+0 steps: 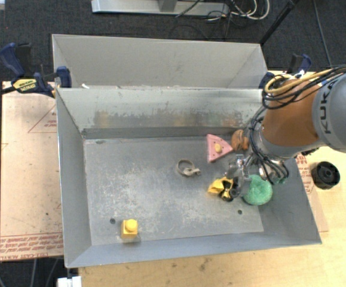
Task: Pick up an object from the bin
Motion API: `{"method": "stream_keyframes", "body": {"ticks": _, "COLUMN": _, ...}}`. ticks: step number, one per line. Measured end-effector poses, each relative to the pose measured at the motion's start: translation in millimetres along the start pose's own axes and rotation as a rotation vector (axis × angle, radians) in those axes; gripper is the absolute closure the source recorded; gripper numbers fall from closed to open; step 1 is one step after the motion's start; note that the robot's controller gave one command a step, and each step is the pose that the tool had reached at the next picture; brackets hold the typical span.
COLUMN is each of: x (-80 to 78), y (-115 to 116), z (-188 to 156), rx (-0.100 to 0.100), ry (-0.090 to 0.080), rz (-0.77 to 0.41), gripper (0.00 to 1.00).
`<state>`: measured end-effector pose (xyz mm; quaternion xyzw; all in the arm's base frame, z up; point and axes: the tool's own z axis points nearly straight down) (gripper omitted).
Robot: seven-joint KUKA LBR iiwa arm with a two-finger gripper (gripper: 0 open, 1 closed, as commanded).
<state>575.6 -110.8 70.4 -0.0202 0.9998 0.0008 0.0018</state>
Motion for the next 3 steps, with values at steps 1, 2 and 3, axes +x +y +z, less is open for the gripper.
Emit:
{"method": "stream_keyframes", "body": {"ticks": 1, "x": -25.1, "y": -10.0, "z": 0.1, "rx": 0.0, "ry": 0.0, "rz": 0.055, "gripper": 1.0}}
{"method": "stream_keyframes", "body": {"ticks": 2, "x": -17.7, "y": -25.7, "z": 0.5, "rx": 0.0, "ry": 0.002, "rz": -0.031, "gripper": 1.0}}
{"method": "stream_keyframes", "body": {"ticks": 3, "x": -17.7, "y": -25.7, "z": 0.5, "rx": 0.0, "ry": 0.002, "rz": -0.031, "gripper": 1.0}}
